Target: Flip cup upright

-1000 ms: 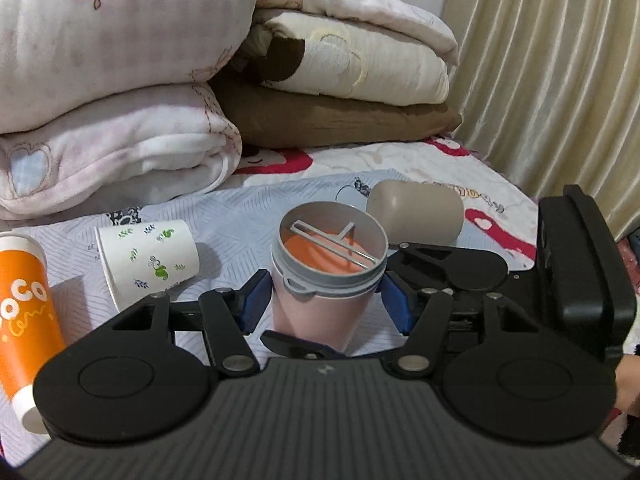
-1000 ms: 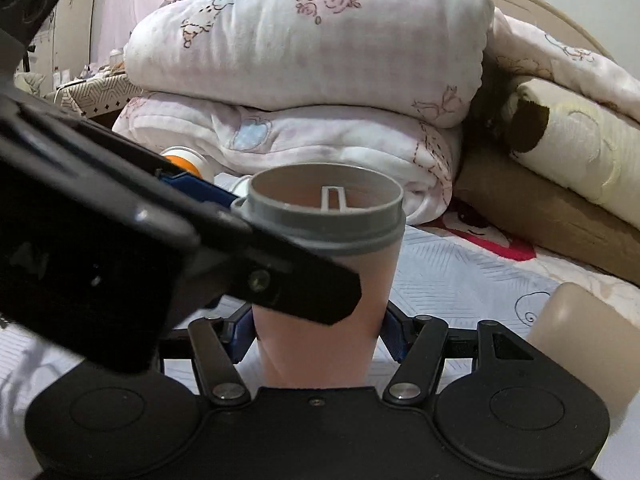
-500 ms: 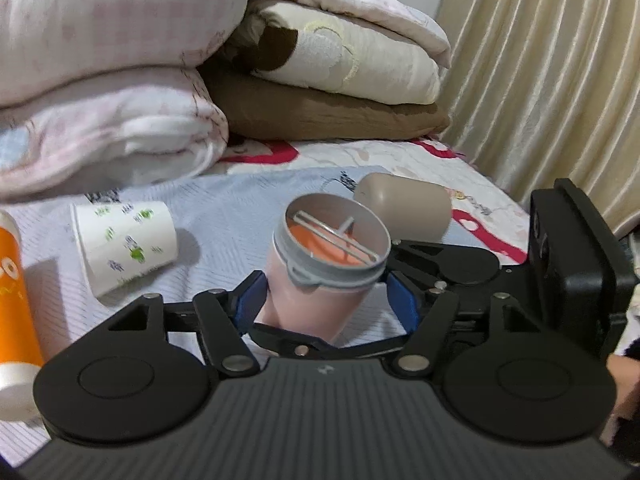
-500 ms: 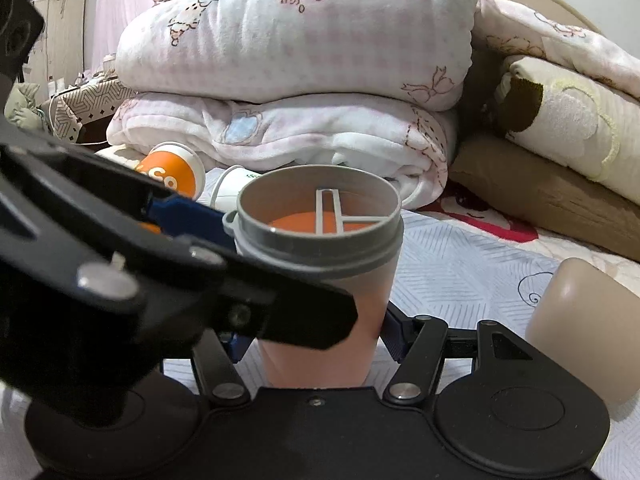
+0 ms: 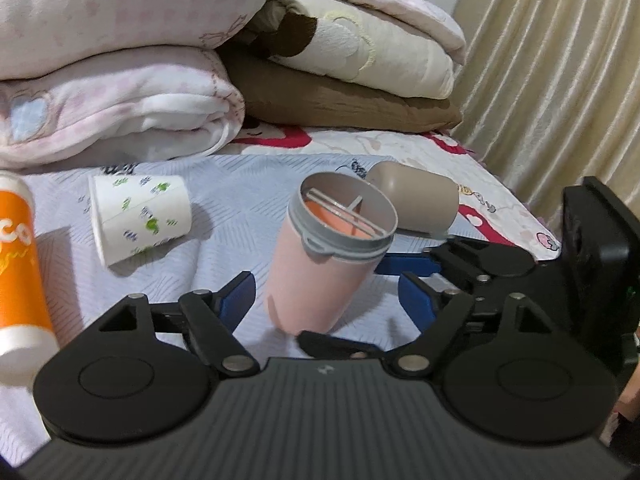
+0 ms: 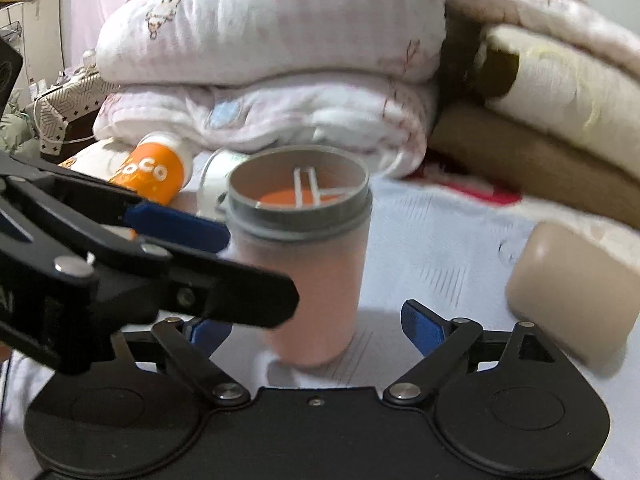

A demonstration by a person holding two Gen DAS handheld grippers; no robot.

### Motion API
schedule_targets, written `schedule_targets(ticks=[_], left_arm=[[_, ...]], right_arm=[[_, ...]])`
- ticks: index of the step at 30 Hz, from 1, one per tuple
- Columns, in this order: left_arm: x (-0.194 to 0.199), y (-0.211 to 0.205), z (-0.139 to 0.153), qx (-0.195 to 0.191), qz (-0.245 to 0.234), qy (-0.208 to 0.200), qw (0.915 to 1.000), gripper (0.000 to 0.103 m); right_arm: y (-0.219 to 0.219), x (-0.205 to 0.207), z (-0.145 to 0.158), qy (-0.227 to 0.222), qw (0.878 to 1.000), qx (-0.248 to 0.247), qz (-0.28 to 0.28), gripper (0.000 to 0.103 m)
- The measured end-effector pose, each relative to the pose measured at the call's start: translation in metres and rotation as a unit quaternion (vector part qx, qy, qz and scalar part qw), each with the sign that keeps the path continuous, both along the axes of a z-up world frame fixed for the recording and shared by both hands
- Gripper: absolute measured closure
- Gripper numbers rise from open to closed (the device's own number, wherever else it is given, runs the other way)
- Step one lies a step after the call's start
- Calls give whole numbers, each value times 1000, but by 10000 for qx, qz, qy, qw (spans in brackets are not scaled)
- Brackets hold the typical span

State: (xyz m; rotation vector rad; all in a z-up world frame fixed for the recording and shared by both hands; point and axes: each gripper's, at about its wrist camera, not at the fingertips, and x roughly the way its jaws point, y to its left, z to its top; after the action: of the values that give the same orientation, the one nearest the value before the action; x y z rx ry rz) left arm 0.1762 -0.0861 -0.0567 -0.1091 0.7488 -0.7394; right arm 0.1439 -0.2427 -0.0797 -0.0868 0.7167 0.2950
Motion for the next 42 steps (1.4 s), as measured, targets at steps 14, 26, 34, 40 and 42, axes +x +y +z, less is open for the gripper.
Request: schedule_targets(ticks=[14, 26, 34, 40, 42], left_arm=[[-63, 40, 78, 483, 467, -296, 9973, 23], [-136, 64, 134, 855, 1421, -631, 9841, 23], [-173, 82, 133, 971, 1723, -473, 9791, 21], [-192, 87, 129, 1154, 1818, -394, 9758, 18], [-196, 89, 128, 1175, 1834, -387, 9752, 17]], right_arm=[[-9, -73, 60, -38, 9976, 120, -677, 9], [-3, -149, 129, -1131, 9865, 324, -1135, 9], [11, -190, 150, -1228, 9832, 268, -1320, 9], [23, -205, 153, -919, 9834, 227, -1545, 9], [26, -206, 153, -823, 9831, 206, -1623, 9]])
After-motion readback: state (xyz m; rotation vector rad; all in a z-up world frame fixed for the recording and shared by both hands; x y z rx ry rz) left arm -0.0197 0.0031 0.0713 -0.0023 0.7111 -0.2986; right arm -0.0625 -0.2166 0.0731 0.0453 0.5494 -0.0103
